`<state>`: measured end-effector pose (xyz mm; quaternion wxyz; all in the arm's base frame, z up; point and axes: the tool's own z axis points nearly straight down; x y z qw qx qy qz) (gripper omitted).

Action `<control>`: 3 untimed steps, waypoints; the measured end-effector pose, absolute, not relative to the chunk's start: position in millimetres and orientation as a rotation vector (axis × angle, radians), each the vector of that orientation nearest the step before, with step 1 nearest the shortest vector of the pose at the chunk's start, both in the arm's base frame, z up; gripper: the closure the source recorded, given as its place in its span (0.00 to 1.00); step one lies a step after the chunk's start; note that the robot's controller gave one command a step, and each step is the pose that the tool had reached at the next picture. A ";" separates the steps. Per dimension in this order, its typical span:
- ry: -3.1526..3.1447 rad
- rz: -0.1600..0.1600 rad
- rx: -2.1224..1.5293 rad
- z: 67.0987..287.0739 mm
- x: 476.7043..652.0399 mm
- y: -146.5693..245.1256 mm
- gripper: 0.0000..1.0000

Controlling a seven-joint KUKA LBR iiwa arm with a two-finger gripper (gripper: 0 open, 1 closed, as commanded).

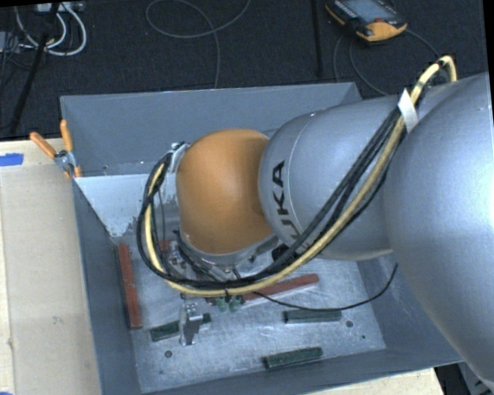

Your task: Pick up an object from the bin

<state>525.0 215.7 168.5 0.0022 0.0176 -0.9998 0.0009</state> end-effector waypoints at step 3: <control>-3.129 -0.002 0.321 141.2 540.7 200.8 0.00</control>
Offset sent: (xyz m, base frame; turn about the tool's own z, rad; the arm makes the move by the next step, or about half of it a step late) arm -0.0287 -0.0312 -0.0985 -0.4659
